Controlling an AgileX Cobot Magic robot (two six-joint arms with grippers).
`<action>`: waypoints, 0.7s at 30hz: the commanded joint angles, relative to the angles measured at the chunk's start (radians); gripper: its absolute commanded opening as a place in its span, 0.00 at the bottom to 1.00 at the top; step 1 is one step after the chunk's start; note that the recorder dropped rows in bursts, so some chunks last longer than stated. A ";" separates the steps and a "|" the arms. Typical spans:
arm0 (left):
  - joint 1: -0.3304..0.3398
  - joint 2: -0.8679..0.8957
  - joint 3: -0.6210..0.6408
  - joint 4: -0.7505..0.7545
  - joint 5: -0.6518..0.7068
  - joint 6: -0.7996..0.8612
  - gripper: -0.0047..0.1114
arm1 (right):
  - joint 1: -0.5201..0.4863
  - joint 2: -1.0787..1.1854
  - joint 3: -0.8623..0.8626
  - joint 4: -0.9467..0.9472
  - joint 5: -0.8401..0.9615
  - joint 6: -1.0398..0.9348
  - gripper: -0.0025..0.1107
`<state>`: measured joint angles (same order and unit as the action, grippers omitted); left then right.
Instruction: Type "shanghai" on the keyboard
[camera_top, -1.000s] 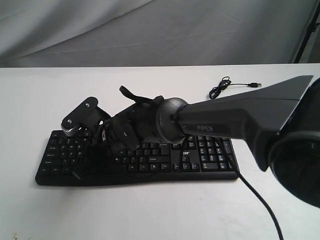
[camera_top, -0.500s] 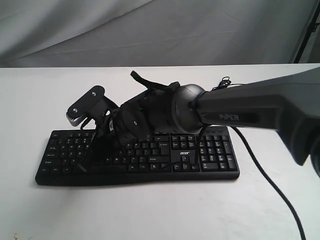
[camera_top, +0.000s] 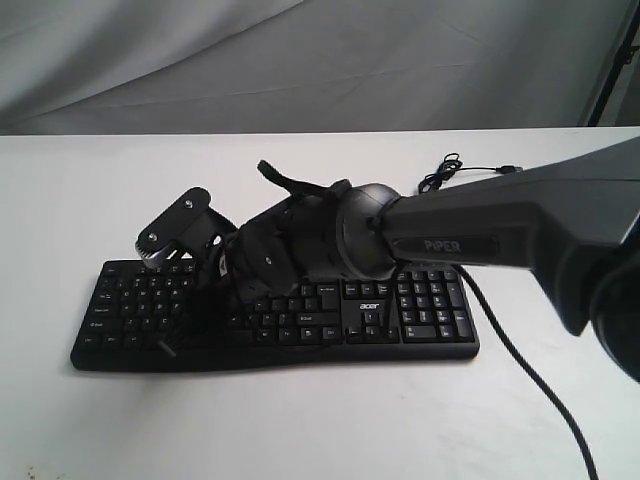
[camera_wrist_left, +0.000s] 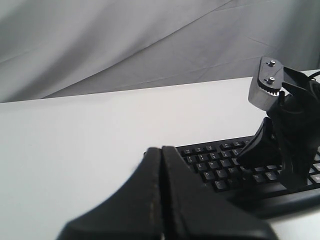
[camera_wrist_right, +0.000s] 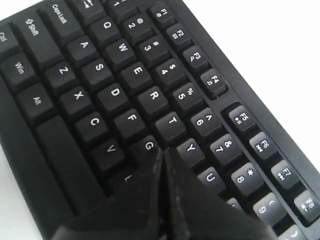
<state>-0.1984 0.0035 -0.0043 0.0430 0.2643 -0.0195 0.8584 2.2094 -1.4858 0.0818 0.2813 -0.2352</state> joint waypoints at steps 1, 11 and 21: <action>-0.004 -0.003 0.004 0.001 -0.005 -0.003 0.04 | -0.004 0.024 0.002 0.007 -0.007 -0.004 0.02; -0.004 -0.003 0.004 0.001 -0.005 -0.003 0.04 | 0.013 -0.021 -0.073 0.004 0.149 -0.004 0.02; -0.004 -0.003 0.004 0.001 -0.005 -0.003 0.04 | 0.097 0.072 -0.311 0.008 0.172 -0.005 0.02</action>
<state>-0.1984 0.0035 -0.0043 0.0430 0.2643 -0.0195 0.9432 2.2422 -1.7457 0.0838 0.4563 -0.2373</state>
